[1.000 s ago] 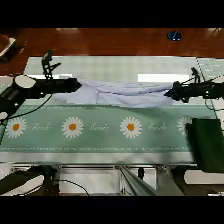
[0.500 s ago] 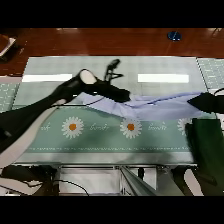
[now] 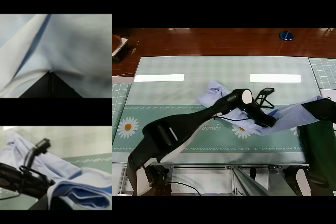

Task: Fold the shirts.

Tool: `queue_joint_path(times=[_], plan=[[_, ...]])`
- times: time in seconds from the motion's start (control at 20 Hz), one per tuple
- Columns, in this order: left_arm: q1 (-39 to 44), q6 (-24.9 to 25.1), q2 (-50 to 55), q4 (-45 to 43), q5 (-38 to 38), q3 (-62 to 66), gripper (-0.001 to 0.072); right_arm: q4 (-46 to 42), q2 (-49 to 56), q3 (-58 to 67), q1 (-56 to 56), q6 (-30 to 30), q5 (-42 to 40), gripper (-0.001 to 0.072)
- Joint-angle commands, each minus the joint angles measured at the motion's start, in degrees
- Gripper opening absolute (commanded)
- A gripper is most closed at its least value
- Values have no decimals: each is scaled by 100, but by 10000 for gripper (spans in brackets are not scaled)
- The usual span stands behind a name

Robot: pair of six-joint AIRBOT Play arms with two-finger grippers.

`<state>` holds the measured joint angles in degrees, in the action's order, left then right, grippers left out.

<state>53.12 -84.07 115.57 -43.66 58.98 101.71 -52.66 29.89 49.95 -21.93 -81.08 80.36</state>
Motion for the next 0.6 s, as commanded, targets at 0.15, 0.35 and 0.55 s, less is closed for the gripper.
queue_joint_path(times=[0.15, 0.35, 0.55], plan=[[-1003, -46, -389, -332, 584, 264, 18, 647, 85, 0, 131, -35, 20, 22], [-2503, -129, -1915, -1344, 748, -623, 19, 1412, 846, 17, 1228, 17, -568, 22], [-3810, 50, -4197, -1792, 409, -2702, 19, 1445, 2483, 831, 3056, 90, -1912, 22]])
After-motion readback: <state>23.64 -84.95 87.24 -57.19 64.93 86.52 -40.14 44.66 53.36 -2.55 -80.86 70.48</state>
